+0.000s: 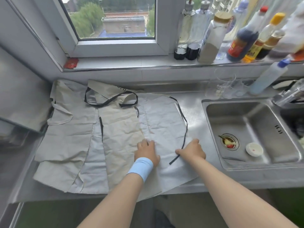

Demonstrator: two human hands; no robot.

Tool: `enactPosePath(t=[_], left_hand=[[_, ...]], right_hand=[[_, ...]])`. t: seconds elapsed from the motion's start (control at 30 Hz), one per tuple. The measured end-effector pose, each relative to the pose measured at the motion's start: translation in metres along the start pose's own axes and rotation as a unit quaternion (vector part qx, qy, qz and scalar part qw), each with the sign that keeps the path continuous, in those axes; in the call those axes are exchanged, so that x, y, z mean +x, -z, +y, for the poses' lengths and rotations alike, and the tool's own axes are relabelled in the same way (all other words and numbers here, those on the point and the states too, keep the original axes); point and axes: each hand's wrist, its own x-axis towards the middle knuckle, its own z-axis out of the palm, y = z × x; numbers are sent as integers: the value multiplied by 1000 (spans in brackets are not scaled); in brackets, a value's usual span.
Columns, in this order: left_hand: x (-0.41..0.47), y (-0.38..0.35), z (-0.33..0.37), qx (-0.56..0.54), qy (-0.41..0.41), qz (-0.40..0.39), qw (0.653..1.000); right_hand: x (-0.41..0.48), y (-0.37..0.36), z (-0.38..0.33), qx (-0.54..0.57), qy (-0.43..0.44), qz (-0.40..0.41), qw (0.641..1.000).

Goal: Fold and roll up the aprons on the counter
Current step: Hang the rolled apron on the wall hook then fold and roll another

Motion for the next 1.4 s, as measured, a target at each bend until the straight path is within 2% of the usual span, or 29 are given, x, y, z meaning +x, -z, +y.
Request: enactPosePath(t=[0.13, 0.23, 0.27, 0.3, 0.37, 0.43, 0.5, 0.57, 0.6, 0.67, 0.77, 0.83, 0.87, 0.9, 0.93, 1.0, 1.1, 1.17, 1.2, 1.27, 1.33, 1.4], left_hand=[[-5, 2, 0, -47, -3, -17, 999], [-22, 14, 1, -193, -1, -33, 981], [-23, 21, 5, -268, 2, -54, 962], [-26, 27, 7, -360, 21, -81, 929], [-43, 46, 4, -541, 89, -153, 822], [-55, 61, -8, -626, 91, -216, 744], [-65, 68, -26, -666, 75, -254, 698], [-79, 76, -45, -683, 93, -243, 682], [-85, 77, -53, -678, 114, -222, 691], [-94, 78, -72, -633, 150, -162, 742], [-103, 73, -90, -516, 135, -114, 838], [-103, 66, -100, -492, 182, -70, 848], [-102, 63, -106, -483, 201, -58, 850], [-102, 59, -114, -447, 217, -51, 866], [-98, 54, -123, -395, 224, -63, 889], [-100, 52, -130, -256, 233, -155, 925], [-102, 60, -134, -182, 238, -295, 907], [-89, 72, -137, -145, 246, -349, 893], [-78, 78, -140, -129, 244, -349, 895], [-50, 93, -141, -123, 228, -278, 925], [-20, 110, -140, -123, 179, -143, 966], [9, 126, -135, -151, 132, -46, 979]], right_hand=[[-12, 14, -9, -50, 32, -36, 998], [-36, 27, -24, -88, 111, -13, 990], [-37, 29, -31, -69, 130, -23, 989], [-40, 31, -37, -49, 153, -44, 986], [-56, 36, -51, -18, 214, -95, 972], [-69, 39, -69, 37, 242, -168, 955], [-80, 36, -85, 82, 239, -257, 933], [-93, 28, -96, 77, 245, -333, 907], [-97, 22, -98, 69, 250, -358, 897], [-105, 7, -101, 57, 262, -374, 888], [-110, -22, -97, 84, 296, -301, 903], [-111, -39, -92, 78, 312, -206, 924], [-110, -46, -91, 45, 328, -168, 928], [-108, -52, -90, 3, 345, -150, 926], [-106, -57, -90, -37, 358, -150, 921], [-98, -66, -92, -95, 372, -177, 906], [-86, -73, -98, -176, 368, -218, 887], [-76, -73, -106, -207, 354, -229, 883], [-70, -73, -112, -212, 351, -229, 883], [-56, -66, -129, -214, 358, -214, 883], [-39, -55, -151, -206, 365, -188, 888], [-19, -43, -172, -196, 375, -159, 892]])
